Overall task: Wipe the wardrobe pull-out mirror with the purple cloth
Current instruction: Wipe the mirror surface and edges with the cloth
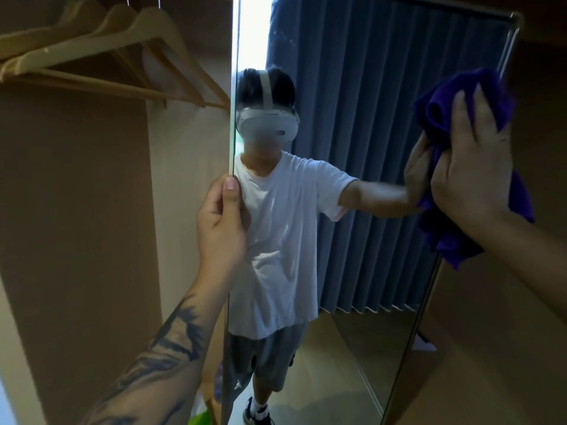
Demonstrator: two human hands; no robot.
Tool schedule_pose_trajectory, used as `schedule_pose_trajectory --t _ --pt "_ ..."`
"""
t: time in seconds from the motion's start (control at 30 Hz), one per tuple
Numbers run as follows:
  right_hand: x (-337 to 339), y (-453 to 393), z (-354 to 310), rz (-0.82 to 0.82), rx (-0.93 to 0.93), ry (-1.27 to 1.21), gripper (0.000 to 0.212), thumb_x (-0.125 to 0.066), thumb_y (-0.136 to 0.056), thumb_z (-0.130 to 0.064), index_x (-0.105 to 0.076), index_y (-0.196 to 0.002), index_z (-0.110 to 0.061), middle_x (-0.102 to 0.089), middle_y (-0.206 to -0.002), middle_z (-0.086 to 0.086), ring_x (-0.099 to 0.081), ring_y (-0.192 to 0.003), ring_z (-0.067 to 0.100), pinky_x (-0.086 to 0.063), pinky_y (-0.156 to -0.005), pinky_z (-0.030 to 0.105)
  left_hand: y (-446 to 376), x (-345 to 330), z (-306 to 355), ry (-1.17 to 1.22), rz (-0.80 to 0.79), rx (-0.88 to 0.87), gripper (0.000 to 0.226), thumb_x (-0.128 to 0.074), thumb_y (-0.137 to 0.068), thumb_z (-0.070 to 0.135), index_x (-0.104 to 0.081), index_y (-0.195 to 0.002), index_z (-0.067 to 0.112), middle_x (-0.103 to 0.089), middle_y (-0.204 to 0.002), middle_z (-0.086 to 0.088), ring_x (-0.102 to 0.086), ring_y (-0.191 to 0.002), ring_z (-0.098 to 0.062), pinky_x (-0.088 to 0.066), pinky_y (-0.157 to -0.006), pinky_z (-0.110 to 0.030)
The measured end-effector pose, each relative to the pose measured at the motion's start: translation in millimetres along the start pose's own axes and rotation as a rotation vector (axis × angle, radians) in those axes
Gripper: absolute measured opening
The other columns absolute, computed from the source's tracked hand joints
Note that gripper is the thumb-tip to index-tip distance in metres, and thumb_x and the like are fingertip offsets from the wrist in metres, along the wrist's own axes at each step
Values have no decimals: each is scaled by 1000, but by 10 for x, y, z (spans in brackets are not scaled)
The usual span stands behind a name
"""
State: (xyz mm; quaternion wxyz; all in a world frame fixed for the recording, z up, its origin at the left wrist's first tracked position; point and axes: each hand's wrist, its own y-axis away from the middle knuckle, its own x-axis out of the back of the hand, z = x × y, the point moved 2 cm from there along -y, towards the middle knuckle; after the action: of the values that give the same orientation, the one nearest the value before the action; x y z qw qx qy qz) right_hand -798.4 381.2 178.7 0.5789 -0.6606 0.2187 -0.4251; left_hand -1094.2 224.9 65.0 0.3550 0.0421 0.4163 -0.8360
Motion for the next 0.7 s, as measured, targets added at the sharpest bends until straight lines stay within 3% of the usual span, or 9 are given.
schedule_pose_trajectory --t 0.1,0.2,0.33,0.43,0.5,0.57,0.63,0.7 --pt "-108 510 38 -96 72 18 64 -32 -103 -22 -17 -163 -8 -14 -170 20 -20 -151 52 -24 -122 62 -3 -22 4 -7 9 -10 37 -51 -104 60 -56 -77 36 -43 -64 11 -38 -55 -8 -34 -49 -25" --pt "-195 1082 63 -236 236 52 76 -35 -96 -30 -9 -164 -10 -11 -169 20 -23 -147 58 -38 -108 73 18 -24 26 -28 19 -11 35 -49 -105 60 -57 -78 39 -44 -64 11 -38 -56 -8 -35 -49 -24" --pt "-227 1237 318 -340 495 110 119 -78 -82 -15 6 -166 -22 -9 -169 14 -21 -149 56 -40 -105 75 52 -24 71 -86 6 -29 37 -45 -108 55 -54 -77 37 -45 -65 12 -40 -59 -7 -37 -53 -23" --pt "-115 746 480 -349 600 162 90 -54 -95 -26 0 -167 -24 -12 -171 13 -16 -154 52 -35 -110 75 38 -48 105 -118 24 -61 37 -43 -112 40 -52 -77 33 -47 -63 15 -42 -58 1 -39 -55 -15" --pt "-44 523 397 -266 433 69 76 -38 -97 -29 -5 -166 -26 -8 -172 8 -14 -156 46 -27 -118 68 31 -55 106 -132 35 -70 36 -42 -114 33 -52 -79 28 -49 -63 17 -44 -59 5 -39 -56 -9" --pt "-77 558 179 -151 365 -8 69 -38 -98 -22 -15 -163 -18 -17 -169 13 -20 -153 45 -26 -117 64 36 -60 98 -128 33 -76 36 -42 -114 30 -52 -81 25 -50 -64 17 -46 -60 6 -39 -57 -8" --pt "-190 848 -2 -84 562 -3 63 -55 -96 -11 -32 -154 -4 -40 -156 29 -29 -146 50 -31 -113 71 42 -54 97 -126 29 -84 37 -42 -114 30 -51 -78 27 -50 -63 17 -45 -59 5 -38 -57 -8" --pt "-296 1065 -42 -190 852 -5 62 -63 -99 -6 -32 -153 -7 -49 -147 28 -41 -140 54 -39 -109 70 40 -56 107 -124 25 -83 39 -42 -114 32 -50 -75 33 -49 -62 17 -43 -58 5 -38 -56 -9"
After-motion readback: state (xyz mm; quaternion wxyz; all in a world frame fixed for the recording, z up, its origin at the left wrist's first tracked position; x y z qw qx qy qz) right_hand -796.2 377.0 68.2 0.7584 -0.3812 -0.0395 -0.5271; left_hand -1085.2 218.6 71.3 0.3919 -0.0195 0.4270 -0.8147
